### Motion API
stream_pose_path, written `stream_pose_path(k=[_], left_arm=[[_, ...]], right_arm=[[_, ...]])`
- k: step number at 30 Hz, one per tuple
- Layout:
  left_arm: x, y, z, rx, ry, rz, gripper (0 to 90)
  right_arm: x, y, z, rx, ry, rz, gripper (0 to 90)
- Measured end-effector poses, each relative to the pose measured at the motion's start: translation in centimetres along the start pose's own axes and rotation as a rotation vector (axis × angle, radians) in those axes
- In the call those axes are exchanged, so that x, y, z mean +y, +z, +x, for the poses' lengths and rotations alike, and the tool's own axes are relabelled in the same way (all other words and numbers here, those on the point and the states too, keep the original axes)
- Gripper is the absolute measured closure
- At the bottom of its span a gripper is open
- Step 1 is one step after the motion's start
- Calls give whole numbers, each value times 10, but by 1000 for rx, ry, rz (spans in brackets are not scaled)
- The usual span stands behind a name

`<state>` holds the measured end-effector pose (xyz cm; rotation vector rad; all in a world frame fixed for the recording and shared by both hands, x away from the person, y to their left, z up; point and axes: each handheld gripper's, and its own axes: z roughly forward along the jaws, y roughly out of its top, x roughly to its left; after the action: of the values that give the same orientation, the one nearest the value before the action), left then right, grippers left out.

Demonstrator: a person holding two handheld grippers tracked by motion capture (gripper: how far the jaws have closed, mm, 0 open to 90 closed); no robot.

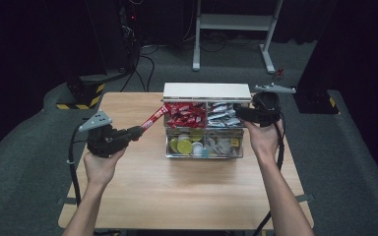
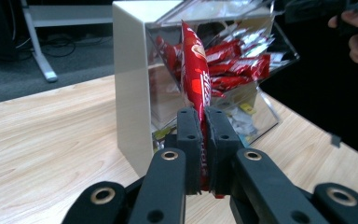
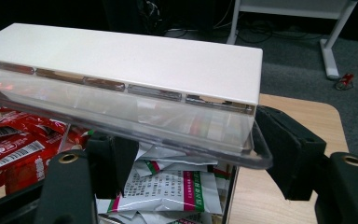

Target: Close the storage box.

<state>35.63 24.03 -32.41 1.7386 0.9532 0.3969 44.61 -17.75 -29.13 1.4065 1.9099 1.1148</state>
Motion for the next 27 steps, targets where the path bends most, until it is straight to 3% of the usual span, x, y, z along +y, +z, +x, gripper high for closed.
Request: stream_pose_path(k=[8,17,27], left_arm=[[-6,-13,8,31,-17,-17,860],[-19,-18,23,73,-72,-14,860],[-30,-19,30,128,-82,-26,860]], right_arm=[[2,1,0,-2,5,-4,317],[2,1,1,-9,6,-1,315],[3,-1,0,0,8,1,327]])
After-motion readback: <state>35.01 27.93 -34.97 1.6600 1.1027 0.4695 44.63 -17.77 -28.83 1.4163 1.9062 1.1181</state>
